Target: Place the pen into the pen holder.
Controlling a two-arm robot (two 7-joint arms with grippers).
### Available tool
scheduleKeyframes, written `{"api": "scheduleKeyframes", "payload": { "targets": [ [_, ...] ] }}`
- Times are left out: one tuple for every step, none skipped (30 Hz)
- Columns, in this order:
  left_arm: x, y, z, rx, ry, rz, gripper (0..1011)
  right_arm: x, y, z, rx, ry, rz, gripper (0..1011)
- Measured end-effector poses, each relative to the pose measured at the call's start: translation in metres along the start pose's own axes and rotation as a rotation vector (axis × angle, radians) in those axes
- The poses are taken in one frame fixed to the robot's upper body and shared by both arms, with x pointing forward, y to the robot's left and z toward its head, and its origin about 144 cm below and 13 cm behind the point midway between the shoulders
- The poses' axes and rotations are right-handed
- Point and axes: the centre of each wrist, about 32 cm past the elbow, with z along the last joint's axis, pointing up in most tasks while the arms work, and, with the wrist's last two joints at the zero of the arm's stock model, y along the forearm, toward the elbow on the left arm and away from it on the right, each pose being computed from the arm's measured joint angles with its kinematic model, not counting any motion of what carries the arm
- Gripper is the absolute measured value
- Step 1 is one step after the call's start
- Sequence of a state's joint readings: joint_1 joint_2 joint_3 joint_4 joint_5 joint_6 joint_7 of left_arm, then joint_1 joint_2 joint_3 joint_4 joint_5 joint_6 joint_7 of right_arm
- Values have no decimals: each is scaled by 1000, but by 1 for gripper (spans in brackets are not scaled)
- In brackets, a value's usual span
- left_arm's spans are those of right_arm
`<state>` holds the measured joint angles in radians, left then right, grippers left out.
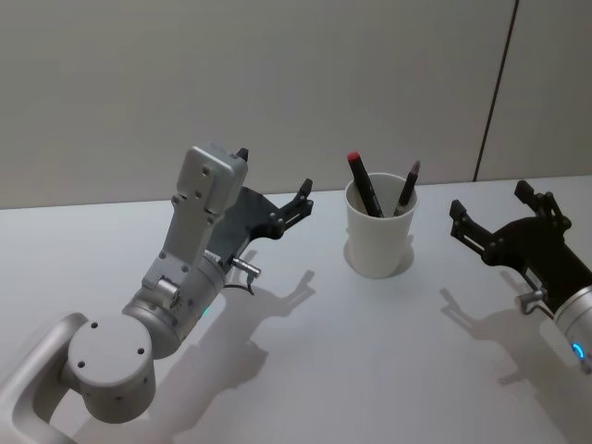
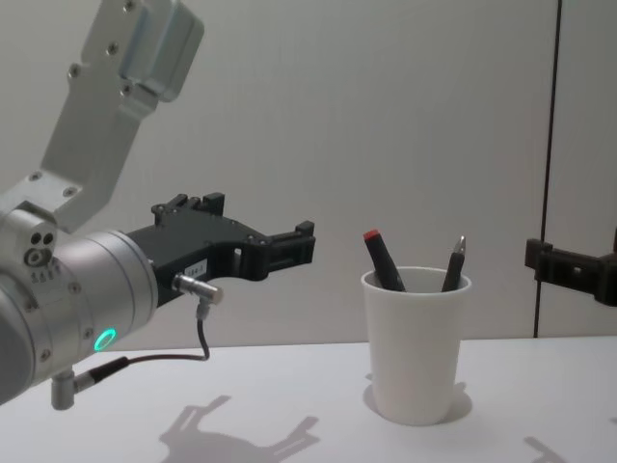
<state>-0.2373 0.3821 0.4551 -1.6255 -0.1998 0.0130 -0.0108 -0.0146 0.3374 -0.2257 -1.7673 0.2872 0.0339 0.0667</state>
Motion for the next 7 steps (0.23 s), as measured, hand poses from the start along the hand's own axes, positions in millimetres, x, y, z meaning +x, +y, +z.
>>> {"api": "scheduleKeyframes", "payload": {
  "targets": [
    [0,0,0,0,0,0,1001,0,0,0,0,0,0,1001],
    [0,0,0,0,0,0,1001,0,0,0,0,0,0,1001],
    [0,0,0,0,0,0,1001,0,0,0,0,0,0,1001],
    [0,0,0,0,0,0,1001,0,0,0,0,0,0,1001],
    [0,0,0,0,0,0,1001,0,0,0,0,0,0,1001],
    [0,0,0,0,0,0,1001,0,0,0,0,0,0,1001],
    [0,0,0,0,0,0,1001,0,0,0,0,0,0,1001]
  ]
}}
